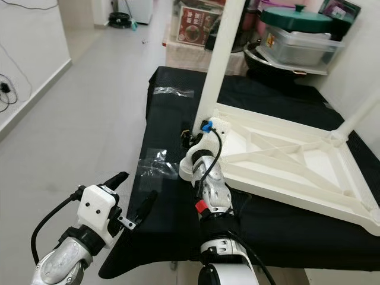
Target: Building children table
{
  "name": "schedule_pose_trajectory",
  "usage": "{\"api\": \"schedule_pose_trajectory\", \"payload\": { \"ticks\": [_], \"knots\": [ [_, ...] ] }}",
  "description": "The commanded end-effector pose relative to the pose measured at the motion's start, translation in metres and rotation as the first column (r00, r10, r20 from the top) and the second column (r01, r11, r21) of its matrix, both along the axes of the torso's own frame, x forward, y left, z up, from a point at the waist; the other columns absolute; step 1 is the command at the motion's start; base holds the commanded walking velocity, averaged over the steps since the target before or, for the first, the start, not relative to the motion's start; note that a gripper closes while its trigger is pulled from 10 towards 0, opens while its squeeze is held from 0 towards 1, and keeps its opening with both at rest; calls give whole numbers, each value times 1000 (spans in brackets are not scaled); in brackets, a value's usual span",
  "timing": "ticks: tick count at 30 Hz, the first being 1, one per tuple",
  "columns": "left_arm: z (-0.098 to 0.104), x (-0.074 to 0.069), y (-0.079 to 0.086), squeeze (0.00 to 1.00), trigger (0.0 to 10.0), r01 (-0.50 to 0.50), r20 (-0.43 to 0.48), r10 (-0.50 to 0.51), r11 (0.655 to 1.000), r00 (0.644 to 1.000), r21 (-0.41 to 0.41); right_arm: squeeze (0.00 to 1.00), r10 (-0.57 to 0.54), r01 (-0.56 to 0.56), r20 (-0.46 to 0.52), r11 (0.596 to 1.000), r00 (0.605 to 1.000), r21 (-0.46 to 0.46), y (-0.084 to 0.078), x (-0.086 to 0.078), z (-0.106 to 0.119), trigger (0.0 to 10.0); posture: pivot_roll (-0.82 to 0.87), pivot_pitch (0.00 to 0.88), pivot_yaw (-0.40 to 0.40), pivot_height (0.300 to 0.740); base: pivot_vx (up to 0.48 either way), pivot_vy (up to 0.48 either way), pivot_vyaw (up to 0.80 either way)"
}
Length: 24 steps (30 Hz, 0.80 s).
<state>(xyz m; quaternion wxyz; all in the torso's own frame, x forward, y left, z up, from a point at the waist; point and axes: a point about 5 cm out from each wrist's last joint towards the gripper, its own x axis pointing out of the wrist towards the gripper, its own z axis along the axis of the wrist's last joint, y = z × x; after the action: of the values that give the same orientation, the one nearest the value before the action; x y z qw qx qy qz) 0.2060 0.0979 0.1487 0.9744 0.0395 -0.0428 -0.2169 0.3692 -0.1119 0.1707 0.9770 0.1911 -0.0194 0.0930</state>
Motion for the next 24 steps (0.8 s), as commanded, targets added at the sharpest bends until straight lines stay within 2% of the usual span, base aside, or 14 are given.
{"api": "schedule_pose_trajectory", "payload": {
  "ticks": [1, 2, 3, 4, 6, 8, 9, 10, 12, 17, 18, 19, 20, 24],
  "knots": [
    [-3, 0, -1, 0, 10000, 4, -18, -4, 1000, 1000, -4, 0, 85, -85, 17, 996, 996, 16, 3, 2, 4, 10000, 123, 47, -127, 740, 0, 0, 0],
    [-3, 0, -1, 0, 10000, 4, -18, -4, 1000, 1000, -4, 0, 85, -85, 17, 996, 996, 16, 3, 2, 4, 10000, 123, 47, -127, 740, 0, 0, 0],
    [-4, 0, -5, 0, 10000, 21, -20, -21, 1000, 1000, -8, 0, 417, -415, 28, 908, 909, -49, 3, -3, 0, 10000, 127, 39, -132, 740, 0, 0, 0],
    [-4, 0, -5, 0, 10000, 21, -20, -21, 1000, 1000, -8, 0, 417, -415, 28, 908, 909, -49, 3, -3, 0, 10000, 127, 39, -132, 740, 0, 0, 0],
    [-4, 0, -6, 0, 10000, 27, -21, -27, 1000, 999, -9, 0, 598, -595, 19, 800, 801, -81, 0, -8, -2, 10000, 128, 39, -132, 740, 0, 0, 0],
    [-4, 0, -6, 0, 10000, 26, -21, -26, 1000, 999, -10, 0, 619, -616, 21, 783, 785, -83, -1, -8, -2, 10000, 128, 39, -132, 740, 0, 0, 0],
    [-4, 0, -7, 0, 10000, 27, -18, -27, 1000, 999, -10, 0, 708, -701, 10, 702, 707, -128, -1, -11, 0, 10000, 133, 36, -137, 740, 0, 0, 0],
    [-4, 0, -7, 0, 10000, 27, -18, -27, 1000, 999, -10, 0, 708, -701, 10, 702, 707, -128, -1, -11, 0, 10000, 133, 36, -137, 740, 0, 0, 0],
    [-3, 0, -8, 0, 10000, 33, -12, -33, 999, 999, -10, 0, 857, -843, -43, 494, 513, -210, 3, -17, 3, 10000, 142, 20, -143, 740, 0, 0, 0],
    [-3, -1, -10, 0, 10000, 40, -11, -40, 999, 999, -11, 0, 924, -904, -34, 365, 381, -224, 18, -19, 6, 9569, 156, 6, -150, 740, 0, 0, 0],
    [-3, -2, -10, 0, 10000, 40, -11, -40, 999, 999, -11, 0, 929, -908, -38, 350, 368, -230, 20, -19, 6, 3882, 156, 6, -150, 740, 0, 0, 0],
    [-3, -2, -10, 0, 10000, 40, -11, -40, 999, 999, -11, 0, 929, -908, -38, 350, 368, -230, 20, -19, 6, 3882, 156, 6, -150, 740, 0, 0, 0],
    [-4, -2, -10, 0, 10000, 40, -12, -40, 999, 999, -12, 0, 932, -910, -43, 342, 361, -233, 21, -18, 6, 0, 160, 2, -151, 740, 0, 0, 0],
    [-4, -2, -10, 0, 10000, 39, -11, -39, 999, 999, -10, 0, 916, -894, -52, 373, 397, -249, 24, -15, 2, 0, 167, 0, -155, 740, 0, 0, 0]
  ]
}}
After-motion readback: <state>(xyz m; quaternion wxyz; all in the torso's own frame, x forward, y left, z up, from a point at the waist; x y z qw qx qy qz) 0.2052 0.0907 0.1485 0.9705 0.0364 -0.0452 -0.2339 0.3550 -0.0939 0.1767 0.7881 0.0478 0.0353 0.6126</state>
